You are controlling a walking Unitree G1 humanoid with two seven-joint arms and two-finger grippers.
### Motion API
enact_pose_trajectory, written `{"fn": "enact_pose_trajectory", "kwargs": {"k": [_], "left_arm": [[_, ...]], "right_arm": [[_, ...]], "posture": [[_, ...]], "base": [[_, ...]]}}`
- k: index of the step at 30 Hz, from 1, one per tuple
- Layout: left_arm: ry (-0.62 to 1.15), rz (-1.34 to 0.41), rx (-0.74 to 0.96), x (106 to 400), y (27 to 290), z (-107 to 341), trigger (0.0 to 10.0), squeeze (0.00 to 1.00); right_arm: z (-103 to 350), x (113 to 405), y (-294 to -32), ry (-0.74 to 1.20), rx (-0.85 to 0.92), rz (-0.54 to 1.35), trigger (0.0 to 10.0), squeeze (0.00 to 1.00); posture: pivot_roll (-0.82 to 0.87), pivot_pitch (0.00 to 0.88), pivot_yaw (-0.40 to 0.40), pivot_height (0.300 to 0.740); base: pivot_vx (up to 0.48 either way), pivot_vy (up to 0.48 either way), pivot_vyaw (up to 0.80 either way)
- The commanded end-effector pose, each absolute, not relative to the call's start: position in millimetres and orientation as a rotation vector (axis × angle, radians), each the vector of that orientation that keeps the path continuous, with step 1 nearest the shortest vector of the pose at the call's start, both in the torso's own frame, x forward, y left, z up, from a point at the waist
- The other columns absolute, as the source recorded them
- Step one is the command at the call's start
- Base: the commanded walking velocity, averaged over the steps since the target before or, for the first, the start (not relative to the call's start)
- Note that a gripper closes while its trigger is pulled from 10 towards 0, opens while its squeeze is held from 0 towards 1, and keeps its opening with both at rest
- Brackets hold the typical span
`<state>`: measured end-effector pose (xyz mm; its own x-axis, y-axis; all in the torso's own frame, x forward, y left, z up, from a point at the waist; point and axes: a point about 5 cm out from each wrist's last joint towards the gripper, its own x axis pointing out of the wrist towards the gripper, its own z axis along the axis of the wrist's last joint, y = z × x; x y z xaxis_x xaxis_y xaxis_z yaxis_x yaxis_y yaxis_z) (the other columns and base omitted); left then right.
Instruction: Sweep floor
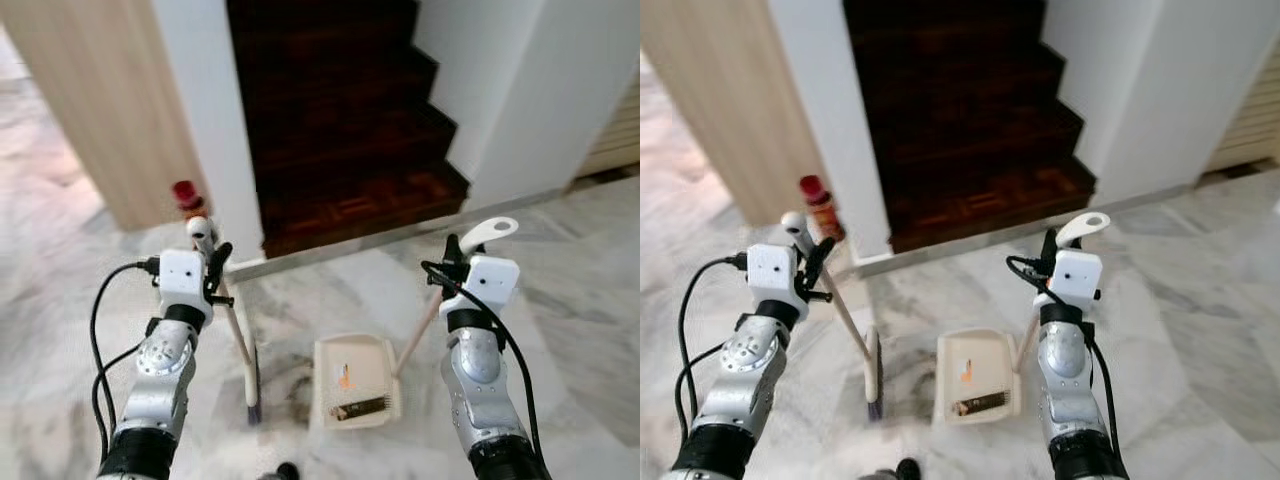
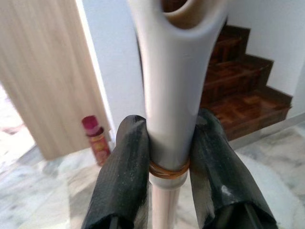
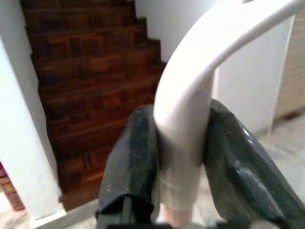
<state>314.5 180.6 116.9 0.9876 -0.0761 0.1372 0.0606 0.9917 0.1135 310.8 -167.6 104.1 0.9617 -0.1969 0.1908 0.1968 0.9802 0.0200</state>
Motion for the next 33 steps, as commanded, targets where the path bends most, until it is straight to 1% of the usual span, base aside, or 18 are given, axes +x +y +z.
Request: {"fn": "enact_pose_trajectory", "kwargs": {"k": [1, 12, 21, 22, 30, 33], "left_arm": [[-0.192, -0.062, 0.120, 316, 182, 130, 10.0, 0.00], [-0.183, -0.060, 0.121, 315, 182, 129, 10.0, 0.00], [-0.192, -0.055, 0.116, 311, 182, 129, 10.0, 0.00], [-0.197, -0.056, 0.121, 310, 183, 130, 10.0, 0.00], [-0.215, -0.055, 0.129, 307, 183, 131, 10.0, 0.00], [-0.226, -0.058, 0.123, 306, 182, 133, 10.0, 0.00]], "right_arm": [[116, 313, -169, -0.246, 0.001, -0.205, 10.0, 0.00], [116, 313, -168, -0.235, 0.016, -0.201, 10.0, 0.00], [108, 316, -170, -0.160, 0.177, -0.223, 10.0, 0.00], [107, 316, -172, -0.147, 0.219, -0.237, 10.0, 0.00], [103, 317, -173, -0.117, 0.269, -0.241, 10.0, 0.00], [99, 317, -173, -0.087, 0.314, -0.247, 10.0, 0.00]], "posture": [[-0.02, 0.075, 0.006, 0.740], [-0.02, 0.083, 0.005, 0.740], [-0.02, 0.077, 0.003, 0.740], [-0.02, 0.077, 0.003, 0.740], [-0.02, 0.075, 0.002, 0.740], [-0.02, 0.071, 0.002, 0.740]], "base": [[0.000, 0.000, 0.60], [0.000, 0.000, 0.56], [0.000, 0.000, 0.00], [0.000, 0.000, 0.00], [0.000, 0.000, 0.00], [0.000, 0.000, 0.00]]}}
